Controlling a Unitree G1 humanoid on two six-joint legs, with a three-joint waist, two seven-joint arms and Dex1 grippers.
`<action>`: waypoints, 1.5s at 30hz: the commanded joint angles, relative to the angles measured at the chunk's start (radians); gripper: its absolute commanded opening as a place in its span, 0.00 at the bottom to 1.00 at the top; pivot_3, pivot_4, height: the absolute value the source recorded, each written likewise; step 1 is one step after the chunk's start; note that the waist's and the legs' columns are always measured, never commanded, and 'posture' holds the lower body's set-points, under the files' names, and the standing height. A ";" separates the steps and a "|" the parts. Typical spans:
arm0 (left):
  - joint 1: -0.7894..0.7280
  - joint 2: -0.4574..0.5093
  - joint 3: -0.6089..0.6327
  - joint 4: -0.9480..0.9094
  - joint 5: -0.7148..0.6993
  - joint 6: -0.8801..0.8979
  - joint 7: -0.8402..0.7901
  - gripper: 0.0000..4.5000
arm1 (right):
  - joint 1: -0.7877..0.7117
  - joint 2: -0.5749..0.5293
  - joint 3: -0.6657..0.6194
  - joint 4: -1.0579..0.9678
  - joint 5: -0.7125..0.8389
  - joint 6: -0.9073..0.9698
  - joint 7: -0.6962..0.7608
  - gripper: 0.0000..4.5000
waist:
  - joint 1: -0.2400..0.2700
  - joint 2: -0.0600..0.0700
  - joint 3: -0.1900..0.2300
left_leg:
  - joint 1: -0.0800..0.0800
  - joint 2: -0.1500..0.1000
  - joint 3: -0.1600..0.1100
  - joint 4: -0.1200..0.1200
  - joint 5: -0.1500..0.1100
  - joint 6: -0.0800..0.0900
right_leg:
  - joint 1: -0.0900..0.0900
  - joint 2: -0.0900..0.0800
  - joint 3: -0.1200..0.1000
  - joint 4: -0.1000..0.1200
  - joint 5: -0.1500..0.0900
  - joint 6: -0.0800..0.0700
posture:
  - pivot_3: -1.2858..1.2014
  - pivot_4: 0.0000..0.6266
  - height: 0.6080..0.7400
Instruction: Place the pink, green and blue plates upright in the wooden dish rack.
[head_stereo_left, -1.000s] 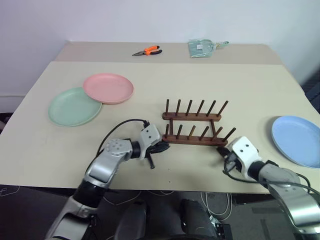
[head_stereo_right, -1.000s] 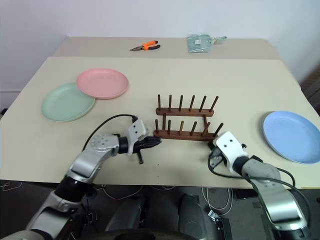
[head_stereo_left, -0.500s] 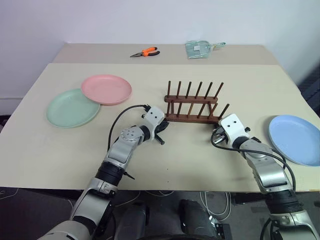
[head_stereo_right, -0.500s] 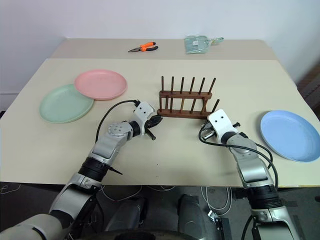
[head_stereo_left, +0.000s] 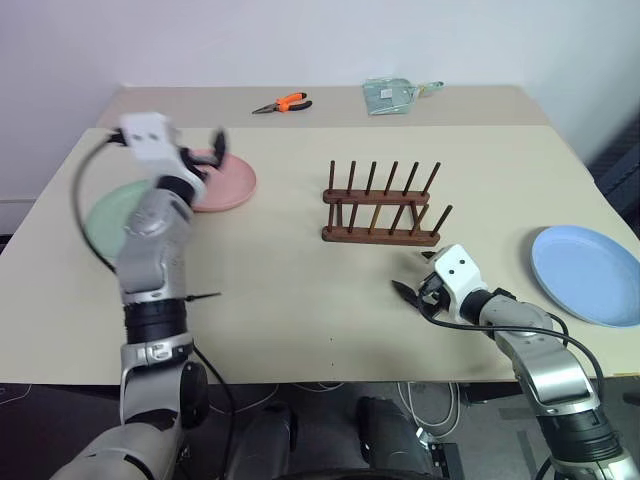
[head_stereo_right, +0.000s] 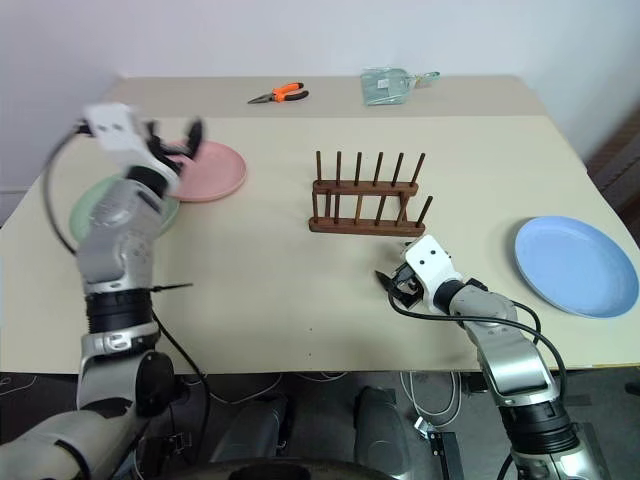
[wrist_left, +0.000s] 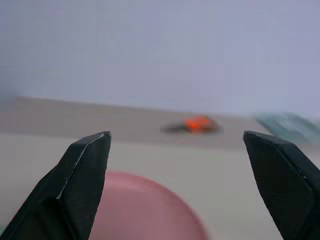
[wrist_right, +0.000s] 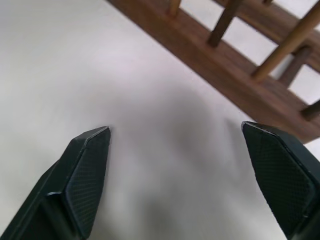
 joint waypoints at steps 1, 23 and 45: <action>-0.038 0.025 0.094 0.036 -0.020 0.113 0.144 1.00 | -0.040 0.008 0.016 0.001 -0.007 -0.032 0.009 0.98 | 0.000 0.000 0.000 | 0.000 0.000 0.000 0.000 0.000 0.000 | 0.000 0.000 0.000 0.000 0.000 0.000 | 0.52 0.24 1.00; -0.210 0.043 0.224 0.411 -0.324 0.205 0.009 0.15 | 0.011 -0.041 -0.103 -0.156 0.088 0.019 0.056 1.00 | -0.001 -0.005 0.002 | -0.001 -0.001 -0.001 0.000 0.001 -0.001 | -0.001 0.000 -0.001 0.001 0.000 0.000 | 0.52 0.24 1.00; -0.135 -0.233 -0.172 -0.257 -0.446 0.418 -0.026 0.14 | -0.501 -0.032 0.293 0.045 -0.425 -0.317 -0.045 0.95 | -0.002 -0.005 0.003 | -0.001 0.000 0.000 0.000 0.001 -0.002 | -0.001 0.000 0.000 0.000 0.000 -0.001 | 0.52 0.24 1.00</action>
